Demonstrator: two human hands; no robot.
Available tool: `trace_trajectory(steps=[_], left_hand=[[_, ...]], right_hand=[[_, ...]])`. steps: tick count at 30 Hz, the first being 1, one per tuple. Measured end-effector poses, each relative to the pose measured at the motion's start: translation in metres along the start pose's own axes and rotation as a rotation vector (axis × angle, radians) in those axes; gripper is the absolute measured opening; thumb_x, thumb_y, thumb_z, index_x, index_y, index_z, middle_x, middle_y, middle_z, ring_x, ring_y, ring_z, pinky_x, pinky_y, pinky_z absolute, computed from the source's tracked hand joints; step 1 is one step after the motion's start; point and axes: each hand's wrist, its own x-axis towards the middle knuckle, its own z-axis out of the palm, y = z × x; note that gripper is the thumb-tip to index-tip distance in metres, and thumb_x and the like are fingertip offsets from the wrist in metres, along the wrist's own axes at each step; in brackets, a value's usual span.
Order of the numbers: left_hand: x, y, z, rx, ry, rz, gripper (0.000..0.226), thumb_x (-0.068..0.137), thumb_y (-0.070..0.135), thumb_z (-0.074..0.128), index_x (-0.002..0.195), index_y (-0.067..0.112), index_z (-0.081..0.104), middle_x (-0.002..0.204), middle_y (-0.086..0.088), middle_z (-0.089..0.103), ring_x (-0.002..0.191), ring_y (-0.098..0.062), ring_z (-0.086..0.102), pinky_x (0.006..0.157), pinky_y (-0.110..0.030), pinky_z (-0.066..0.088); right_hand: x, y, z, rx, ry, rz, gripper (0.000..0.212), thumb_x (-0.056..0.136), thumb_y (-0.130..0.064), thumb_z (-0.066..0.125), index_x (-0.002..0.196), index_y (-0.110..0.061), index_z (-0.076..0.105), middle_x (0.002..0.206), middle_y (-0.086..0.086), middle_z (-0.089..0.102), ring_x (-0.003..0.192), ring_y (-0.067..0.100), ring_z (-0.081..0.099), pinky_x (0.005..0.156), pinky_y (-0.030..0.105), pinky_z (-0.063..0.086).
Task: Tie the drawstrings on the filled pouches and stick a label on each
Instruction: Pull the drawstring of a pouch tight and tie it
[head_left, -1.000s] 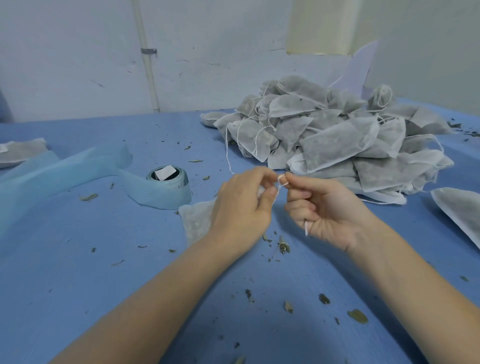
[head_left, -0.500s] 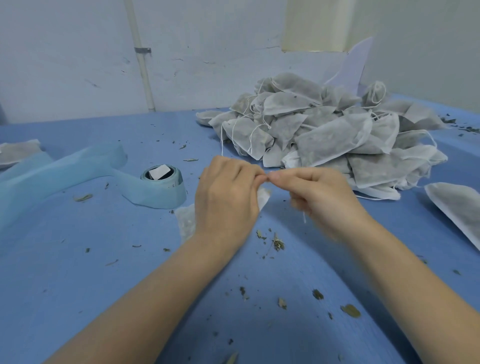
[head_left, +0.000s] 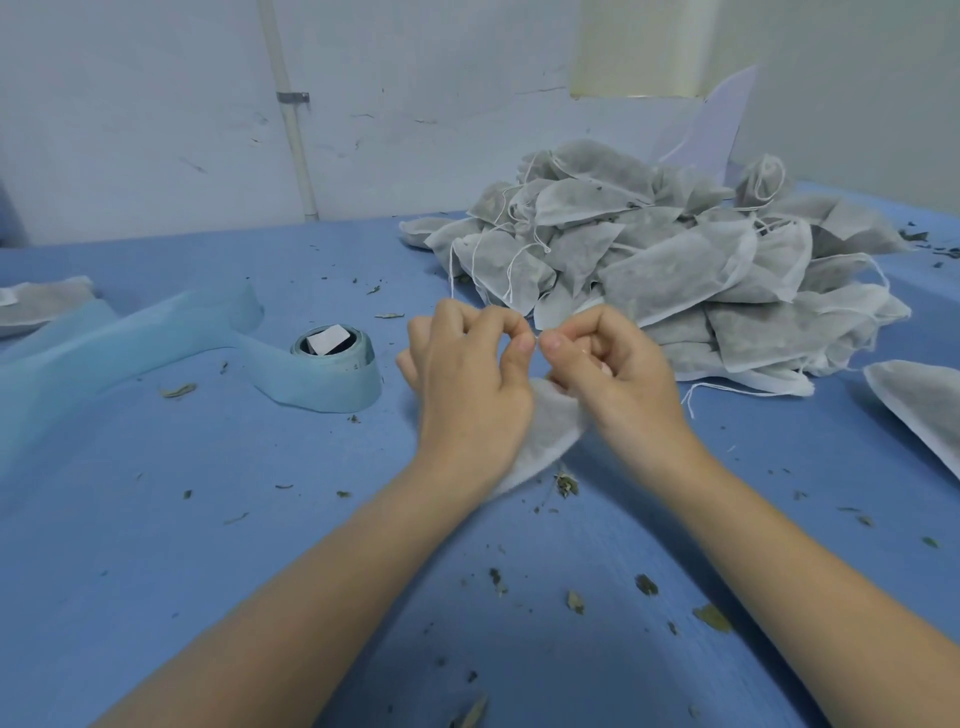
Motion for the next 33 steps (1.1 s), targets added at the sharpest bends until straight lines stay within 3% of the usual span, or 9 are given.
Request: trace_trajectory(steps=[5,9,12,15,21,24,26,29,33], left_hand=[[0.001,0.0,-0.001,0.089,0.111,0.039,0.011,0.093,0.014,0.052,0.09,0.014,0.063,0.092,0.004,0.039,0.091,-0.015,0.026,0.073,-0.024,0.012],[0.005,-0.005,-0.005,0.125,0.139,0.063,0.012,0.092,0.01,0.054,0.089,0.012,0.065,0.091,0.002,0.038,0.092,-0.017,0.027,0.073,-0.025,0.012],[0.01,-0.008,-0.008,0.147,0.131,0.078,0.012,0.092,0.013,0.054,0.09,0.012,0.067,0.09,0.002,0.038,0.092,-0.017,0.027,0.073,-0.025,0.011],[0.013,-0.009,-0.009,0.145,0.106,0.056,0.012,0.093,0.016,0.055,0.092,0.013,0.067,0.091,0.003,0.037,0.094,-0.016,0.027,0.074,-0.025,0.013],[0.009,-0.006,-0.008,-0.155,-0.116,-0.244,0.03,0.088,0.045,0.052,0.107,0.022,0.052,0.092,0.006,0.042,0.102,-0.022,0.045,0.095,-0.034,0.035],[0.008,-0.007,-0.008,0.002,-0.363,-0.432,0.06,0.077,0.075,0.03,0.075,0.019,0.051,0.083,0.002,0.055,0.104,-0.028,0.049,0.097,-0.042,0.035],[0.006,-0.006,-0.009,-0.127,-0.486,-0.537,0.072,0.068,0.082,0.032,0.068,0.013,0.055,0.084,-0.002,0.064,0.1,-0.027,0.054,0.095,-0.039,0.038],[0.007,-0.006,-0.007,-0.613,-0.468,-0.621,0.042,0.078,0.047,0.063,0.087,0.007,0.07,0.091,-0.006,0.073,0.089,-0.024,0.065,0.083,-0.031,0.045],[0.011,-0.01,-0.003,-0.894,-0.39,-0.653,0.017,0.09,0.018,0.057,0.099,0.008,0.068,0.091,-0.007,0.073,0.081,-0.019,0.069,0.077,-0.032,0.055]], right_hand=[[0.001,-0.002,0.002,-0.062,0.075,-0.039,0.016,0.082,-0.026,0.075,0.07,-0.035,0.068,0.05,-0.011,0.048,0.057,0.013,0.044,0.068,0.043,0.049],[0.003,-0.004,-0.002,-0.06,0.08,-0.046,0.014,0.078,-0.028,0.078,0.072,-0.04,0.073,0.045,-0.009,0.037,0.052,0.016,0.037,0.053,0.022,0.035],[0.003,-0.004,-0.003,-0.07,0.083,-0.06,0.014,0.076,-0.03,0.079,0.074,-0.043,0.074,0.042,-0.01,0.033,0.048,0.013,0.032,0.05,0.021,0.03],[0.004,-0.008,-0.002,-0.086,0.075,-0.068,0.013,0.076,-0.028,0.08,0.073,-0.04,0.075,0.05,0.013,0.043,0.049,0.012,0.029,0.052,0.024,0.028],[0.01,-0.01,-0.009,0.107,0.294,0.006,0.018,0.075,-0.02,0.08,0.064,-0.033,0.075,0.063,-0.017,0.068,0.061,-0.001,0.056,0.063,0.012,0.044],[0.018,-0.01,-0.008,0.312,0.475,0.08,0.009,0.073,-0.02,0.082,0.071,-0.027,0.076,0.073,-0.013,0.073,0.073,-0.001,0.065,0.069,0.012,0.048],[0.021,-0.009,-0.007,0.391,0.548,0.099,0.01,0.073,-0.02,0.082,0.076,-0.025,0.075,0.073,-0.012,0.073,0.074,-0.002,0.066,0.07,0.012,0.048],[0.021,-0.006,-0.009,0.389,0.516,0.146,0.009,0.075,-0.022,0.081,0.081,-0.022,0.076,0.074,-0.011,0.071,0.069,0.007,0.062,0.068,0.02,0.049],[0.017,-0.006,-0.007,0.3,0.19,0.149,0.008,0.074,-0.016,0.079,0.072,-0.024,0.077,0.083,-0.008,0.07,0.078,0.006,0.061,0.073,0.02,0.048]])
